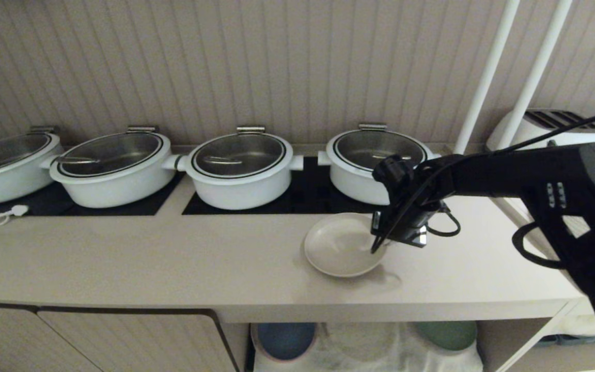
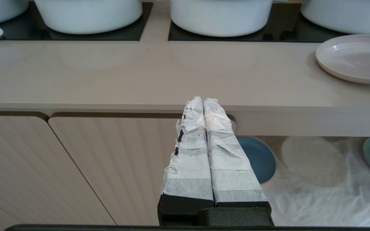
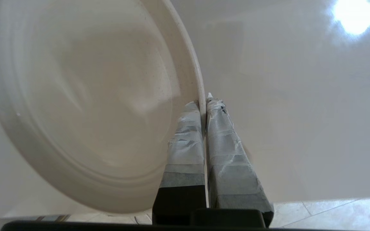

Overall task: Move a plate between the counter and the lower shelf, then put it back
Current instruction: Pick up the plate, then put the plate in the cupboard

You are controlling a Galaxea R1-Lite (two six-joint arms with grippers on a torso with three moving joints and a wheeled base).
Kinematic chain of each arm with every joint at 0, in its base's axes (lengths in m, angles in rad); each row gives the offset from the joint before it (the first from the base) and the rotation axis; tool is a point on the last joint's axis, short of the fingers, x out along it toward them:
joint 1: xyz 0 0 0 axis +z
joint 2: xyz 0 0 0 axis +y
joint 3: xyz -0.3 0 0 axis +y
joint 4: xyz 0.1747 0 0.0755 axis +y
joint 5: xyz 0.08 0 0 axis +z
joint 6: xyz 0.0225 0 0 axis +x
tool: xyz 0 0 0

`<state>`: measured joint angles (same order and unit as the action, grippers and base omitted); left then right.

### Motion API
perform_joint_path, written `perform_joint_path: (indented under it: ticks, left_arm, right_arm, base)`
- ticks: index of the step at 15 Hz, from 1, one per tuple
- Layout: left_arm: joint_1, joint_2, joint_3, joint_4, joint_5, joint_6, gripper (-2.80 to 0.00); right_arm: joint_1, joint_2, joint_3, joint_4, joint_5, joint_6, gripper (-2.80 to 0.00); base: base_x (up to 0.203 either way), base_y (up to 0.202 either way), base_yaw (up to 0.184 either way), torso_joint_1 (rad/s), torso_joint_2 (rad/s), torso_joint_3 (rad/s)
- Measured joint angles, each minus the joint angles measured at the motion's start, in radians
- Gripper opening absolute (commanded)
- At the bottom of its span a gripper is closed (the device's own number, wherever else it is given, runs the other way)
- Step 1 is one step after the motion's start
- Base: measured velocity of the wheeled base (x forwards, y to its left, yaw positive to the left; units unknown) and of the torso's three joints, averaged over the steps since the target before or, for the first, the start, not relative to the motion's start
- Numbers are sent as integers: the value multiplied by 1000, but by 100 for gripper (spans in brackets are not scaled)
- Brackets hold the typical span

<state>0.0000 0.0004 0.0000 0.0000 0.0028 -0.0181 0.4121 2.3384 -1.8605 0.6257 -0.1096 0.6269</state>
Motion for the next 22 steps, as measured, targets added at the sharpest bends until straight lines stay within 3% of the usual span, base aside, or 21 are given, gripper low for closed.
perform_joint_path:
  ticks: [10, 22]
  left_arm:
    - [0, 0, 0, 0, 0, 0, -280]
    - [0, 0, 0, 0, 0, 0, -280]
  right_arm:
    - [-1, -103, 84, -4, 45, 143, -280]
    - [-38, -344, 330, -34, 49, 145, -280]
  base:
    - [0, 0, 0, 0, 0, 0]
    - [0, 0, 0, 0, 0, 0]
